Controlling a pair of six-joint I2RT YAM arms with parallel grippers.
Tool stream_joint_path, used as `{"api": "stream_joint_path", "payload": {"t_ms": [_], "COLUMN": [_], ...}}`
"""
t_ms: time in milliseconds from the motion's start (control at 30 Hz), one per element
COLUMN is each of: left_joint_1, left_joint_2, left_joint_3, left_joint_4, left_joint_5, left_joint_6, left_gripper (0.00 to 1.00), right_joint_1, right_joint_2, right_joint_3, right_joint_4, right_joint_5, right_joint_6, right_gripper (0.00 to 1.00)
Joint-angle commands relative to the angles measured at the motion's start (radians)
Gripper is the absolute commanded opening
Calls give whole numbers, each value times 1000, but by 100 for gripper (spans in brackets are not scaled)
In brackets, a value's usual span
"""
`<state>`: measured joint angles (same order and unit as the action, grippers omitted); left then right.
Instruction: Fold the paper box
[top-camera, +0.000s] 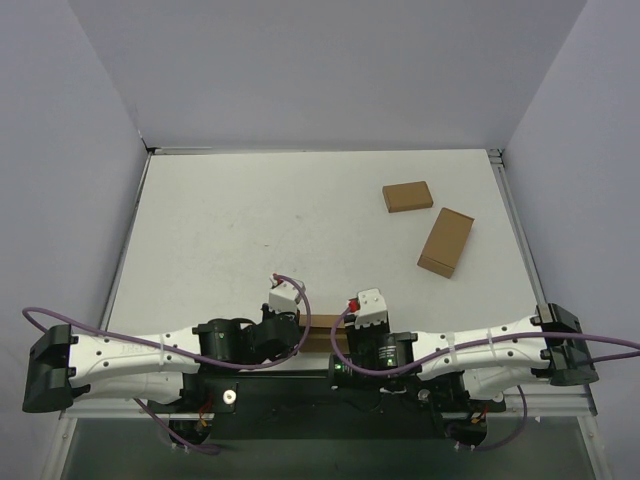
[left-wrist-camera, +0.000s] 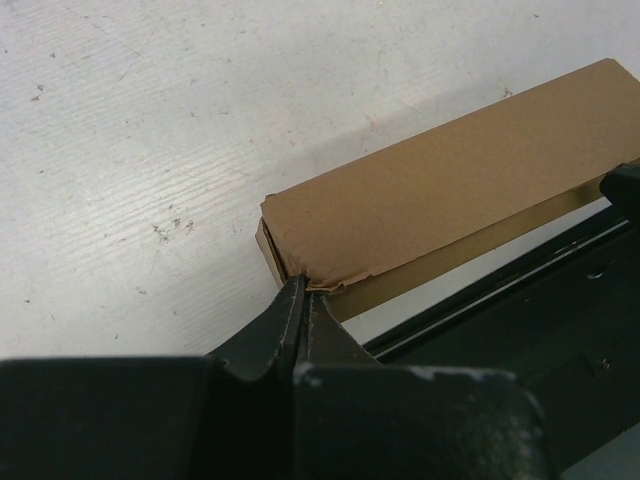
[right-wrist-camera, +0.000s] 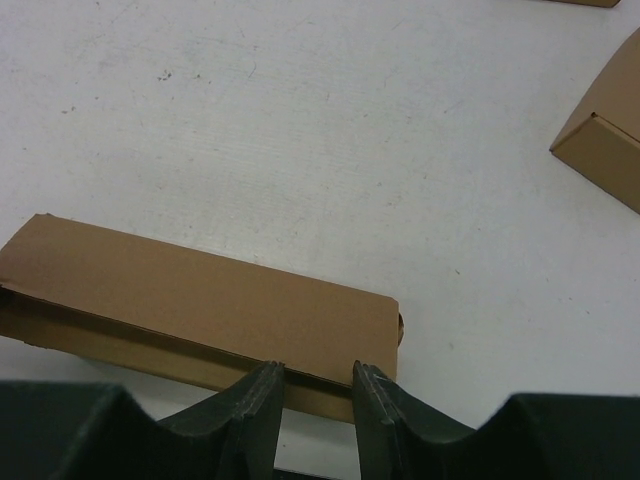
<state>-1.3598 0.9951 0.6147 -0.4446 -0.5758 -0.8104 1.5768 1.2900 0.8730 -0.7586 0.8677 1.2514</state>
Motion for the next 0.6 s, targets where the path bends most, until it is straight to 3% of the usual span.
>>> {"api": "stream_joint_path", "payload": {"t_ms": [0,300,567], "left_joint_1": [1,1,1], "left_joint_2": [36,27,30], "left_joint_3": [-24,-29,-23], "left_joint_4": [-140,-146,-143], "left_joint_5": [40,42,42], "left_joint_6": [19,14,14], "left_gripper": [0,0,0], "right_joint_1": [-5,12,-113], "right_joint_2": [-4,-58,-70], "right_joint_3": [-20,92,17], "right_joint_4": [-7,-5,174], "right_joint_5": [-18,20,-68], "right_joint_6": [-17,-139,-279], "right_gripper": [34,32,29]}}
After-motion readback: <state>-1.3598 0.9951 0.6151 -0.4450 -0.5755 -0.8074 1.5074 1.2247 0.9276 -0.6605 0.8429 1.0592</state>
